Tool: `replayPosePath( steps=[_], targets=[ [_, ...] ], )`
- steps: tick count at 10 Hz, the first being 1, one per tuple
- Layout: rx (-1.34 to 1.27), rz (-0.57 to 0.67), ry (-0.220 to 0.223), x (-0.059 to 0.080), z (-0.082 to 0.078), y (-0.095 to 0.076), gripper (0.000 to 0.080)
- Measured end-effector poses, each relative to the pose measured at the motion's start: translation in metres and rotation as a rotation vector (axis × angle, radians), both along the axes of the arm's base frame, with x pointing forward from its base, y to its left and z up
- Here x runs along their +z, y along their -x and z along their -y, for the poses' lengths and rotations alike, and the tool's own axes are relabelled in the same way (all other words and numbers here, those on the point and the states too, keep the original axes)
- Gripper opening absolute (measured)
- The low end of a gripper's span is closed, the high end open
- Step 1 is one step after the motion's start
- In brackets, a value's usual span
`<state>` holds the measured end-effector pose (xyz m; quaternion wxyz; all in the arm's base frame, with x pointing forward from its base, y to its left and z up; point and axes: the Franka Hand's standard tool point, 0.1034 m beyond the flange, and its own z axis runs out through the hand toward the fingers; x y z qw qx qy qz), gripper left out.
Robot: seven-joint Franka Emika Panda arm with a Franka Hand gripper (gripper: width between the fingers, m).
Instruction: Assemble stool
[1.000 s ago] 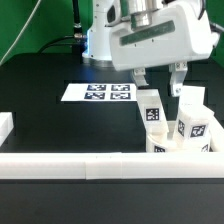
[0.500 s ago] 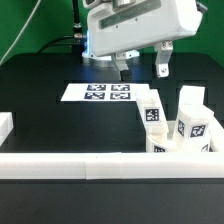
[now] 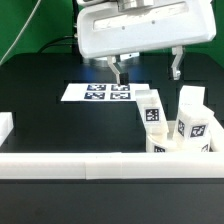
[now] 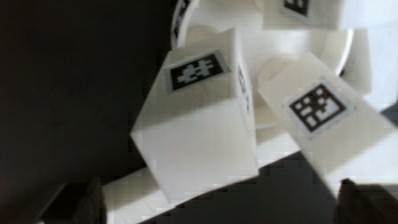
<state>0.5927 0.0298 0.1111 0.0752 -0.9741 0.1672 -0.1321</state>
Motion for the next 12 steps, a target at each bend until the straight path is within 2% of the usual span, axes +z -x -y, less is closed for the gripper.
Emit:
replayPosePath(
  steps=[3, 5, 8, 9, 12],
  targets=[
    [0.155, 0.016, 0.052, -0.0003, 0.0019, -0.0003, 0.0648],
    [0.387, 0.033, 0.133, -0.0007, 0.0003, -0.0012, 0.0648],
    [0.733, 0.044, 0.231, -0.004, -0.0015, -0.0004, 0.0648],
    [0.797, 0.028, 0.231, -0.0051, 0.0001, 0.0, 0.0648],
    [0.929, 0.038, 0.281, -0.0047, 0.0039, -0.0012, 0.0648]
  ],
)
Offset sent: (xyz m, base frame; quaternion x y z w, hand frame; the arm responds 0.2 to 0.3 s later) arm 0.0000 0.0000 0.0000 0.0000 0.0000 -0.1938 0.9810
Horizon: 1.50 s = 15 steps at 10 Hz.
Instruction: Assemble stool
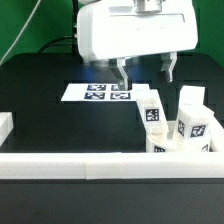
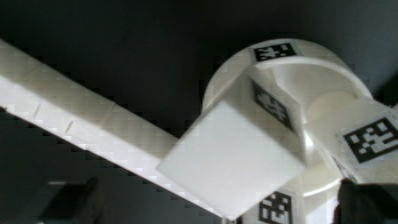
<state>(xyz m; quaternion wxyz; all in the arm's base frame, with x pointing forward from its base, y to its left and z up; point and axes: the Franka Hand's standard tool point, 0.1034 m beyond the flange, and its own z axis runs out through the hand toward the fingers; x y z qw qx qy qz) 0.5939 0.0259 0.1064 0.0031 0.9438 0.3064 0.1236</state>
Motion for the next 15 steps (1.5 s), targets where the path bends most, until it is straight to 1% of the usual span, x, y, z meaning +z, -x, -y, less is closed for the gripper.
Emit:
replayPosePath(
  steps=[2, 3, 4, 5, 6, 7, 8, 9, 11, 12, 13, 14, 15],
  targets=[
    [0.161, 0.0, 0.053, -0.001, 0.0, 0.001, 0.0648],
    [0.197, -0.038, 0.054, -0.003, -0.007, 0.003, 0.0648],
    [0.249, -0.071, 0.065, -0.002, -0.014, 0.0, 0.0648],
    [0.223, -0.082, 0.066, -0.003, -0.014, 0.0, 0.0648],
    [0.215, -0.129, 0.081, -0.004, -0.02, 0.004, 0.0648],
    [0.274, -0.134, 0.102, -0.004, -0.022, 0.003, 0.0648],
    [0.355, -0.115, 0.118, -0.008, -0.019, 0.001, 0.0648],
    [0.362, -0.123, 0.116, -0.008, -0.023, 0.001, 0.0648],
    [0.43, -0.12, 0.128, -0.009, -0.021, 0.001, 0.0648],
    [0.503, -0.118, 0.147, -0.009, -0.019, 0.001, 0.0648],
    [0.616, -0.121, 0.176, -0.012, -0.02, 0.003, 0.0648],
    [0.681, -0.124, 0.189, -0.016, -0.021, 0.004, 0.0648],
    [0.771, -0.123, 0.211, -0.016, -0.021, 0.004, 0.0648]
  ],
)
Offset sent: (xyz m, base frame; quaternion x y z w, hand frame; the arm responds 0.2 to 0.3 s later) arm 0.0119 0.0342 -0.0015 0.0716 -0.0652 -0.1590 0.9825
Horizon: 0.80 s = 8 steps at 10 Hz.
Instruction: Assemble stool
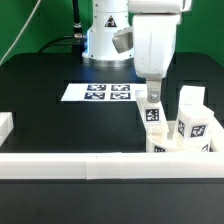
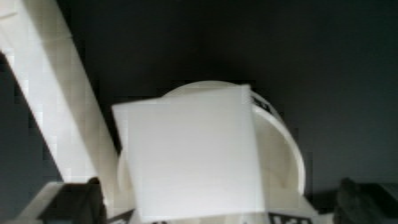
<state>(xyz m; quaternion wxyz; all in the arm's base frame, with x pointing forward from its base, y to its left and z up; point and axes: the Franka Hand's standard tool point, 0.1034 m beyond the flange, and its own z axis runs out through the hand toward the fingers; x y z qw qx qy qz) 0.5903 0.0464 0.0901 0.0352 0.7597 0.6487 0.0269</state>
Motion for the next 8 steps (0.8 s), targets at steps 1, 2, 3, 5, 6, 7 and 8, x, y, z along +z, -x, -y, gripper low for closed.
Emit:
replayPosePath(
  steps=[1, 2, 3, 5, 6, 7, 8],
  targets=[
    [0.025, -0.002, 0.004, -0.0018, 0.0005, 0.0005, 0.0648],
    [0.024, -0.008, 0.005, -0.0056, 0.0026, 0.0018, 0.0648],
    [0.02, -0.013, 0.005, -0.0082, 0.0037, 0.0029, 0.0648],
    [0.019, -0.016, 0.006, -0.0097, 0.0043, 0.0036, 0.0449],
    [0.019, -0.018, 0.006, -0.0107, 0.0047, 0.0039, 0.0449],
    [0.018, -0.018, 0.006, -0.0107, 0.0049, 0.0039, 0.0337],
    [0.016, -0.018, 0.006, -0.0107, 0.005, 0.0039, 0.0337]
  ],
)
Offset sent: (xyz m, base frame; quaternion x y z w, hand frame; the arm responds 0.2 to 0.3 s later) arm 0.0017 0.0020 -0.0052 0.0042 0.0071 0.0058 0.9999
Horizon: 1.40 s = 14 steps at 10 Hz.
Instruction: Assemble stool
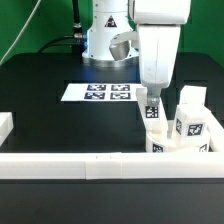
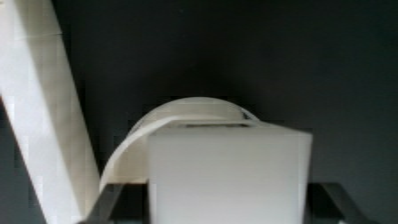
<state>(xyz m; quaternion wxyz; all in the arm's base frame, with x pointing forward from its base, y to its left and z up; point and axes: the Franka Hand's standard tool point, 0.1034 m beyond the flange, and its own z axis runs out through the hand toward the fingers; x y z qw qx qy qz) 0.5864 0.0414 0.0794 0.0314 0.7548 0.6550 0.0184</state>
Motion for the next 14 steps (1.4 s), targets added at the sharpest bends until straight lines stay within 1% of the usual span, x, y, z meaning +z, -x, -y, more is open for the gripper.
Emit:
replayPosePath(
  steps=[2, 3, 5, 6, 7, 8, 9, 10, 14],
  targets=[
    [-0.03, 0.001, -0.002, 0.0, 0.0, 0.0, 0.0337],
    [-0.122, 0.002, -0.013, 0.0, 0.0, 0.0, 0.0337],
    [-0.451, 0.005, -0.043, -0.001, -0.001, 0.001, 0.0337],
    [-0.572, 0.007, -0.052, -0.001, -0.002, 0.002, 0.0337],
    [-0.727, 0.015, -0.069, -0.001, -0.005, 0.002, 0.0338],
    [-0.874, 0.028, -0.09, -0.001, -0.012, 0.001, 0.0338],
    [-0.997, 0.029, -0.101, -0.001, -0.017, 0.001, 0.0338],
    [-1.104, 0.032, -0.109, -0.001, -0.018, 0.001, 0.0338],
    [-1.359, 0.025, -0.137, -0.002, -0.018, 0.001, 0.0338]
  ],
)
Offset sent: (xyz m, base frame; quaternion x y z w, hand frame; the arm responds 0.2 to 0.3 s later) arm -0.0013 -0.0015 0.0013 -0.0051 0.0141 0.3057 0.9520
